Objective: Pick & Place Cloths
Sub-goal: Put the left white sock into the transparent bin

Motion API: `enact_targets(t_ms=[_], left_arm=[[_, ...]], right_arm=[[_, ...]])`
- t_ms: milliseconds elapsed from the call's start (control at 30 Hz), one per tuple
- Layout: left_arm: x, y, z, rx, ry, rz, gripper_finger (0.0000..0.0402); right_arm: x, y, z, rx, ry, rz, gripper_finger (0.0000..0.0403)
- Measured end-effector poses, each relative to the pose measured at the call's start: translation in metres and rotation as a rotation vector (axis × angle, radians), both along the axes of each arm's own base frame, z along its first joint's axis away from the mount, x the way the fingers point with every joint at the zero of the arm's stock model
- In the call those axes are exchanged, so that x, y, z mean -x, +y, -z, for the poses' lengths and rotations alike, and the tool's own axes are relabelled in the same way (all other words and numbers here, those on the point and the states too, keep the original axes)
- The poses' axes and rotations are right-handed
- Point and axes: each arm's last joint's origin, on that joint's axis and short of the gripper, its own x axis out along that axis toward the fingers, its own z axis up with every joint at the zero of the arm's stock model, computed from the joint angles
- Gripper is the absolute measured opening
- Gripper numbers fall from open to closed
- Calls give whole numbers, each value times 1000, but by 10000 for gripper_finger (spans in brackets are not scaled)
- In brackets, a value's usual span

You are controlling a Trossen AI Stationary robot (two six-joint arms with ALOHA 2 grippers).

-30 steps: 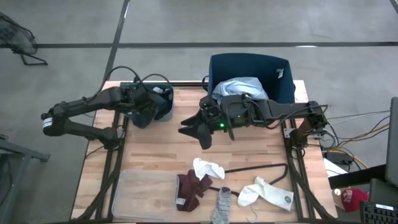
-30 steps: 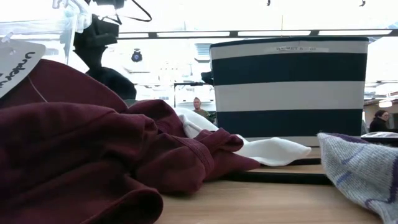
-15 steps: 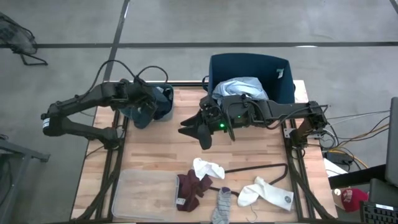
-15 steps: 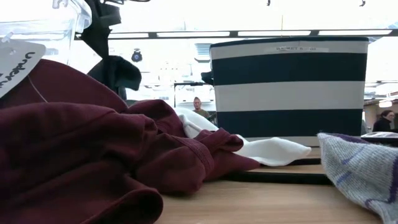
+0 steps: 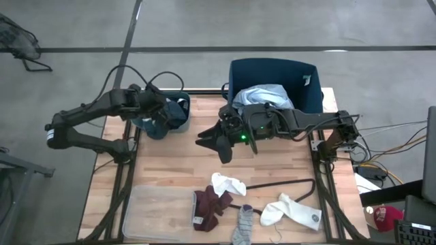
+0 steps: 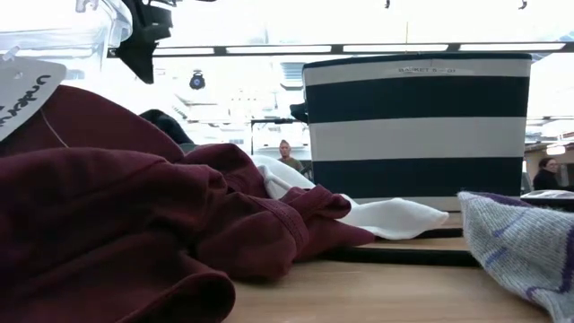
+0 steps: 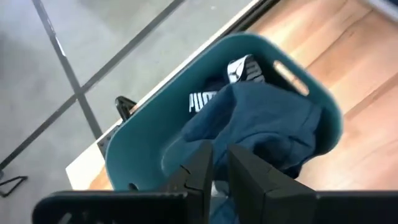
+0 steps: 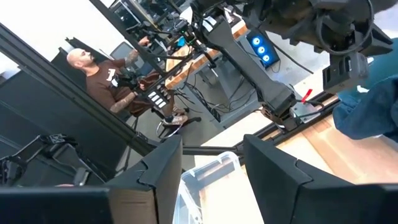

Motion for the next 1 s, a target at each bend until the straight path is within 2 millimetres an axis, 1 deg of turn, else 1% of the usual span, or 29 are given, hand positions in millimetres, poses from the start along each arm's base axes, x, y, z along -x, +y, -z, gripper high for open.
enact_targets(t_ms=[233,367,467,667,833,933,1000], left_arm=[[3,-2,-20,10,-132,-54,53],[3,-9,-39,66,-310,-29,53],[-2,-16,-50,85,-448,52,53],[-18,-36,-73,132,-729,307,53],[-28,-53,-92,122,-929,453,53],[-30,-62,-99,115,-987,546,53],[-31,-67,-101,127,-1014,568,53]], right_arm=[[0,0,0,0,0,0,154],[0,0,0,5,-1,1,147],[0,-1,0,6,-1,3,141],[0,-1,0,57,-3,-8,132],[0,0,6,72,39,-13,122],[0,1,9,90,64,-22,111],[1,4,10,113,64,-35,102]])
